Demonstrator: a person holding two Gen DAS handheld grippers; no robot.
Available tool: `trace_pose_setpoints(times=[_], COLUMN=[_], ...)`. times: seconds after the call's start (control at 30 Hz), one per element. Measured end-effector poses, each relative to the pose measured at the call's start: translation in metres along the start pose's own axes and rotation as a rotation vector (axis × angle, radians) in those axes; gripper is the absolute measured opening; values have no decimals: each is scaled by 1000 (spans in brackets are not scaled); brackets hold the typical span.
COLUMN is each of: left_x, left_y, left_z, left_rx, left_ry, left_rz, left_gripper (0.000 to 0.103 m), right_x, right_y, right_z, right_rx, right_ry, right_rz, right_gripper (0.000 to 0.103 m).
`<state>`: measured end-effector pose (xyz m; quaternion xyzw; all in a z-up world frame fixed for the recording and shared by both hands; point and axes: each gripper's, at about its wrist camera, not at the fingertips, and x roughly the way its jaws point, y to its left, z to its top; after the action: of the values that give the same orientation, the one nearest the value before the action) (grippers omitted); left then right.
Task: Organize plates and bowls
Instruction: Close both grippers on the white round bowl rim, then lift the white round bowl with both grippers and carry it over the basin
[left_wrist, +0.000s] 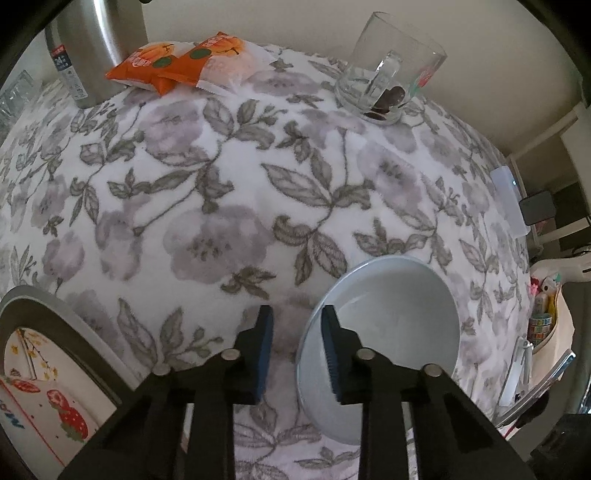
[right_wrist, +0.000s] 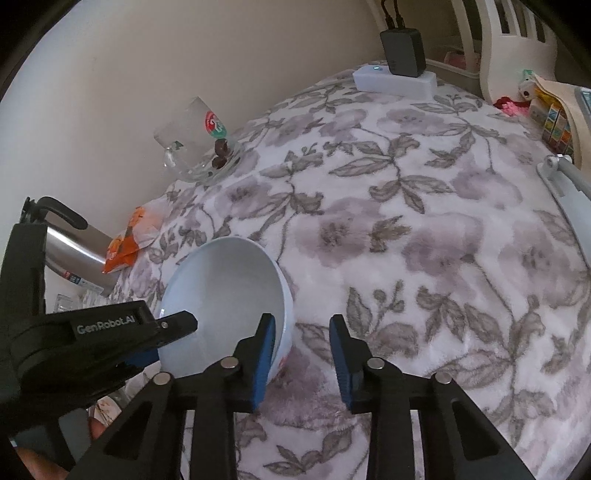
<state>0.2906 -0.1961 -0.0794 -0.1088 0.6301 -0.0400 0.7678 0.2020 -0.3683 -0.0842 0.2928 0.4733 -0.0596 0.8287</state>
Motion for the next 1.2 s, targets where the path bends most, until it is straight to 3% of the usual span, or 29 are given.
trace_pose_setpoints(times=[0.2, 1.2], left_x=[4, -2], left_y=[-2, -5], left_z=[1, -1], left_rx=[-3, 28], left_ry=[-15, -49], left_rz=[-33, -65], left_gripper=[15, 15], right_x=[2, 0], right_y=[9, 7], right_z=[-1, -2], right_rx=[-31, -35], right_ry=[0, -7], right_rz=[23, 21], right_gripper=[15, 15])
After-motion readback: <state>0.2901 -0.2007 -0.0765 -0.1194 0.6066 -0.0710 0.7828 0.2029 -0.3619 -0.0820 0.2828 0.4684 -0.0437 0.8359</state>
